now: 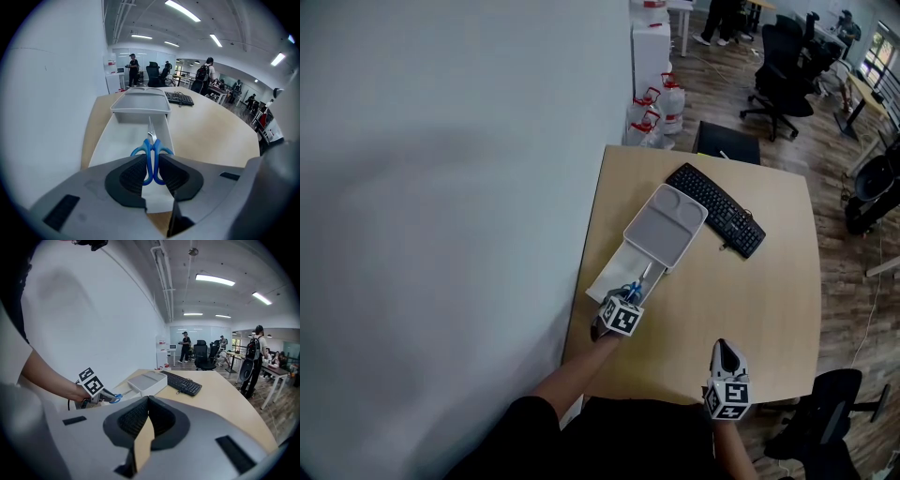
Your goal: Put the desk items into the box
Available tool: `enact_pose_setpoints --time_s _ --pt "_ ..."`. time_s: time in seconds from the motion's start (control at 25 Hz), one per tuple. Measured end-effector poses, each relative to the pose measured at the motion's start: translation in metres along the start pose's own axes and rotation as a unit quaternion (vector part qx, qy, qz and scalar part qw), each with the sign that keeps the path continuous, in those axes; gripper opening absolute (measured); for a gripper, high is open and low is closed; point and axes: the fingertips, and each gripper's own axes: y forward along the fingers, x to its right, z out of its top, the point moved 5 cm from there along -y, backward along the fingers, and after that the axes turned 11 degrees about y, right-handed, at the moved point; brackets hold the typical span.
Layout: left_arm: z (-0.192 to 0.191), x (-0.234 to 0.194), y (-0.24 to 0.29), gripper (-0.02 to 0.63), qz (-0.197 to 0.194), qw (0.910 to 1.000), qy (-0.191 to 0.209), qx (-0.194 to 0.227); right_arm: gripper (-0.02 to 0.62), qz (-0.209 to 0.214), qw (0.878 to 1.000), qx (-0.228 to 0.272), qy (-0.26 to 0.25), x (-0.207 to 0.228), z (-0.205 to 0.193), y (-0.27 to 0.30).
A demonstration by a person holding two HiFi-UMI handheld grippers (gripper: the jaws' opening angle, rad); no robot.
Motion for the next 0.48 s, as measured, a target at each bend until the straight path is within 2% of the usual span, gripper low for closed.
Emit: enact_pose_setpoints --time_s 0.48 --pt "-0.004 -0.008 0.038 0.086 -0.012 0.9988 0.019 -0.043 0.06 -0.02 1.0 -0.017 0.013 0.019 -0.009 0.008"
